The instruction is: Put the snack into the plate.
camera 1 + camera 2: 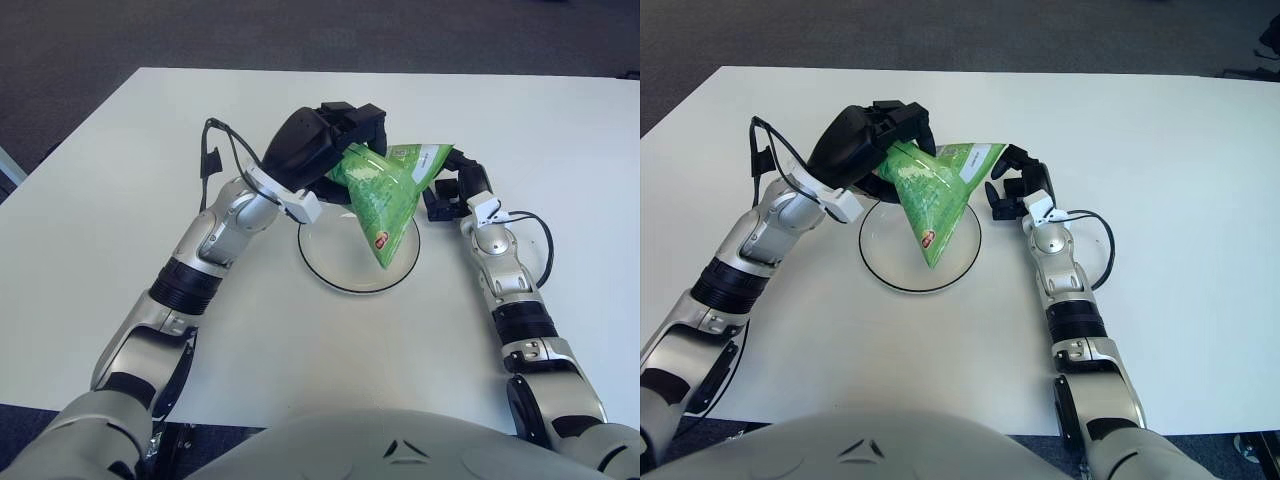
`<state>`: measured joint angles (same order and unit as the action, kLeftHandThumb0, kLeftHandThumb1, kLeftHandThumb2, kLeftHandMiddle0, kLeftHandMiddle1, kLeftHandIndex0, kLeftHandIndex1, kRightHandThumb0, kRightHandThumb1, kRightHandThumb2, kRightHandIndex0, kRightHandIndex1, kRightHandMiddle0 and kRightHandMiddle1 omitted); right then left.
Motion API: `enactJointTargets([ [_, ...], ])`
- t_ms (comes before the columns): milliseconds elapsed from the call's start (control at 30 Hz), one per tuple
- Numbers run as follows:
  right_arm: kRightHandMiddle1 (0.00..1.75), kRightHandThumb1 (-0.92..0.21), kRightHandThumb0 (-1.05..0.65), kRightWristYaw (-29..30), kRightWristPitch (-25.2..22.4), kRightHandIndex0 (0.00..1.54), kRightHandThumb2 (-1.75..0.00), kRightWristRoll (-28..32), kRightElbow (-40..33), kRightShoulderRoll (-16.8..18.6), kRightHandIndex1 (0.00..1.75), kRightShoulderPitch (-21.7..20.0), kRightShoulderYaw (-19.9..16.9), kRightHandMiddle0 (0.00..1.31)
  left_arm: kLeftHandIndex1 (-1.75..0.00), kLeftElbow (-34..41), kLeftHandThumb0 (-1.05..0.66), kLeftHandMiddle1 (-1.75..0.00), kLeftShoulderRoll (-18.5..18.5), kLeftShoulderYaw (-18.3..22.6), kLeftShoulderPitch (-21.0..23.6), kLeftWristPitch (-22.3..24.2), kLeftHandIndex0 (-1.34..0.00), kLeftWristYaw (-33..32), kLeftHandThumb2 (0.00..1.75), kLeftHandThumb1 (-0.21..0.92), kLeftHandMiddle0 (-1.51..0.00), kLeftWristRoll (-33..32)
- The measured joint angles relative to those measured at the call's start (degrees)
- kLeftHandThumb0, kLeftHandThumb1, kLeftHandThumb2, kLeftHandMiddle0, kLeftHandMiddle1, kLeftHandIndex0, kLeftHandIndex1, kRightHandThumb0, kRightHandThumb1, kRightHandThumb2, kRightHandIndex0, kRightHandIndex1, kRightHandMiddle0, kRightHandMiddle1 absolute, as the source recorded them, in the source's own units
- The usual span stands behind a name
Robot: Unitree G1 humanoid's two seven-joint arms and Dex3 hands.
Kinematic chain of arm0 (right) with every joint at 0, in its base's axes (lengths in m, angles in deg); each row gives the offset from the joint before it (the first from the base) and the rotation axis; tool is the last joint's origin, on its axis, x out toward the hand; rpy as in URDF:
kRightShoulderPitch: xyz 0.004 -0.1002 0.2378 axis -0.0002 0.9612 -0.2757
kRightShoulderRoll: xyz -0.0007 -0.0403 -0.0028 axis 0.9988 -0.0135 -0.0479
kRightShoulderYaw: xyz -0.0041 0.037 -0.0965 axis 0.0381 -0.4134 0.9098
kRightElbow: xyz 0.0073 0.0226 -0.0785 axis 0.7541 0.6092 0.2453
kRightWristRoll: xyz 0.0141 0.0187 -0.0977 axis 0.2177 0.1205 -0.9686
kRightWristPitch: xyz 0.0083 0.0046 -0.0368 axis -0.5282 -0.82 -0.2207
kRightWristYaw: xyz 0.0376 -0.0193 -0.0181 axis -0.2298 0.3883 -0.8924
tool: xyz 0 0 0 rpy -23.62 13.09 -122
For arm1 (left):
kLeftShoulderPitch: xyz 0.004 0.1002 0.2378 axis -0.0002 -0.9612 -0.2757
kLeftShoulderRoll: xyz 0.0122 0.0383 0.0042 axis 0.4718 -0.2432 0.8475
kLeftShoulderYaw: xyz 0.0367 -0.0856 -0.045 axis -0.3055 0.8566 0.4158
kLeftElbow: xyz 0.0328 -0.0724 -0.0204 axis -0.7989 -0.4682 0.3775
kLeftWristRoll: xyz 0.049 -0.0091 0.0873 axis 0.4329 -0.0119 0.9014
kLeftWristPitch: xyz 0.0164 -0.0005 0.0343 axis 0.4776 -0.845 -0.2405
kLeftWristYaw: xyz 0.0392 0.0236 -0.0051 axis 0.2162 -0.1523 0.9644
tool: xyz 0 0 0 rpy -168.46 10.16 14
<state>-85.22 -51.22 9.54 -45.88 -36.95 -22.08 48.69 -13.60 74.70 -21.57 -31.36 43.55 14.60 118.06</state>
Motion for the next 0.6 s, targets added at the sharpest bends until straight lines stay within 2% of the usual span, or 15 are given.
enactJointTargets([
  [233, 1.75, -0.21, -0.53, 0.0, -0.3, 1.34, -1.45, -0.1, -0.5, -0.1, 1.75, 0.2, 0.1, 0.71, -1.75, -1.6, -0.51, -1.75, -1.2, -1.3, 0.0, -1.4, -0.67, 2.0, 1.41, 0.24, -1.31, 0.2],
  [600, 1.75, -0.22, -0.52, 0.0, -0.1, 1.35, -1.43, -0.4, -0.3, -0.1, 1.75, 0.2, 0.2, 0.69, -1.75, -2.5, -0.5, -1.75, -3.0, -3.4, -0.7, -1.1, -0.66, 2.8, 1.39, 0.26, -1.31, 5.1],
])
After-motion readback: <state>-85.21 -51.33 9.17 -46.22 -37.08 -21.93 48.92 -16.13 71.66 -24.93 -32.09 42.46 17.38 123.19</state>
